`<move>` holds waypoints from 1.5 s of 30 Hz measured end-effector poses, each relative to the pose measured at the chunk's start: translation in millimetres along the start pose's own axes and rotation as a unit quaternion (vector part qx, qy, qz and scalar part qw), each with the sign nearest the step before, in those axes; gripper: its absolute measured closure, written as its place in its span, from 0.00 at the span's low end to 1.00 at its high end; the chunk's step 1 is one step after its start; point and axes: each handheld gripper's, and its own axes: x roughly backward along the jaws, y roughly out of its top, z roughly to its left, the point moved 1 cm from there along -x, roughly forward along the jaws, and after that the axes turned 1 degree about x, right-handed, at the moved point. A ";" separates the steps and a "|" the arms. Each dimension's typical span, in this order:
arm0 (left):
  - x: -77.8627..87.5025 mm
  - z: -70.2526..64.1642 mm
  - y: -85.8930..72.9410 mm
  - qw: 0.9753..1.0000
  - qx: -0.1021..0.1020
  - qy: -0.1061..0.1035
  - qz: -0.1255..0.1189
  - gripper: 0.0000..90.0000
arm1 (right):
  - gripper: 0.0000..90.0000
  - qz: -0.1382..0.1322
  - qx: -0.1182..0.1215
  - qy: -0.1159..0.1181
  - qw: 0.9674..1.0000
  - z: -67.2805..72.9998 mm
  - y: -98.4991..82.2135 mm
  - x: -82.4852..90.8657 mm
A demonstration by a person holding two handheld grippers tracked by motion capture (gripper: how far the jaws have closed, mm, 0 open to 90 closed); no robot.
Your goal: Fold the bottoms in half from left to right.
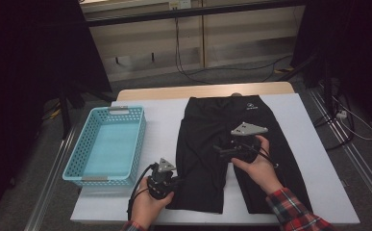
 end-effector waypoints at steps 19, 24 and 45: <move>3.6 -23.5 23.8 0.992 0.003 -0.116 -0.055 0.99 | 0.14 -0.014 -0.038 0.033 0.999 6.8 8.7 -29.0; 3.7 -27.6 27.1 0.990 -0.001 -0.124 -0.068 0.99 | 0.14 -0.005 -0.041 0.042 0.998 9.0 11.6 -41.9; 11.5 -29.0 35.9 0.983 -0.014 -0.146 -0.112 0.99 | 0.24 0.040 -0.017 0.100 0.994 41.4 10.9 -85.6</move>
